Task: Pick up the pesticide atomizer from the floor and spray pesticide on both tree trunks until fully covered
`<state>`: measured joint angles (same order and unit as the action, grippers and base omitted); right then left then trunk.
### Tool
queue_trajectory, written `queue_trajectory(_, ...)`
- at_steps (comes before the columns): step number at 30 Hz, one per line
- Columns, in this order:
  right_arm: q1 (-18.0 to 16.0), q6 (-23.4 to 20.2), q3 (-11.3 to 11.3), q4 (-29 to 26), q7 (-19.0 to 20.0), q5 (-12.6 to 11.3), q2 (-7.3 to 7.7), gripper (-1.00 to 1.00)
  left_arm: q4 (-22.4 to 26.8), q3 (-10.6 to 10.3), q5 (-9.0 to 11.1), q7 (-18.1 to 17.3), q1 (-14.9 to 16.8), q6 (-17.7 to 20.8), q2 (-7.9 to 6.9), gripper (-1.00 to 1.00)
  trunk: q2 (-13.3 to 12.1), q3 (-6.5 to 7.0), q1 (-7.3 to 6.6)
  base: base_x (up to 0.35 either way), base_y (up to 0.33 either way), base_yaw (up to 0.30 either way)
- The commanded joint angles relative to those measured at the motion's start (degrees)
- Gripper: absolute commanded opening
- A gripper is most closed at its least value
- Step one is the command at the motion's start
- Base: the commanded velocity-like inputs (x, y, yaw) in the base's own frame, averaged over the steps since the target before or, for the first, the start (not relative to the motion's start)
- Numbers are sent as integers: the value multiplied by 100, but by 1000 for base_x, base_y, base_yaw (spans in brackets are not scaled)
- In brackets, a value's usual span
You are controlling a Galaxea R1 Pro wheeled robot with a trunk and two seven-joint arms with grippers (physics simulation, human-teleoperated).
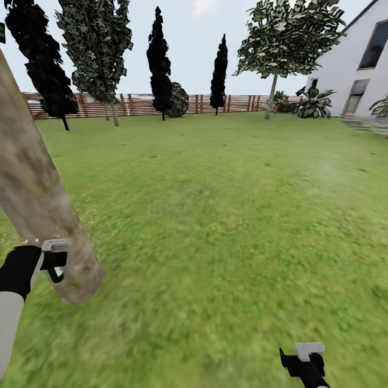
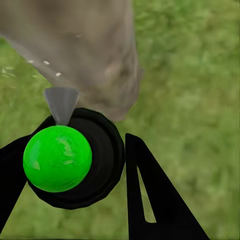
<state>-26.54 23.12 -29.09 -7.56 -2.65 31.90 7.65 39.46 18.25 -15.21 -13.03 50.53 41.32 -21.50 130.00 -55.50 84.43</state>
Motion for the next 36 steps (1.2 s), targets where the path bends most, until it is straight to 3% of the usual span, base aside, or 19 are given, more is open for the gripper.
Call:
queue_trajectory(1,0,0,0,0,1,0,0,100,0,6,0,6,0,-1,-1,-100,0,0,0,165,-231,278)
queue_trajectory(19,0,0,0,-4,2,0,0,100,-59,-5,59,55,-139,-28,23,-100,0,0,0,33,-268,276)
queue_trajectory(31,0,0,0,-1,2,0,0,100,0,22,54,46,-62,13,10,-100,0,0,0,176,-121,51)
queue_trajectory(36,0,0,0,-1,2,0,0,100,510,-11,44,-12,275,970,-11,-100,0,0,0,2,-1,266)
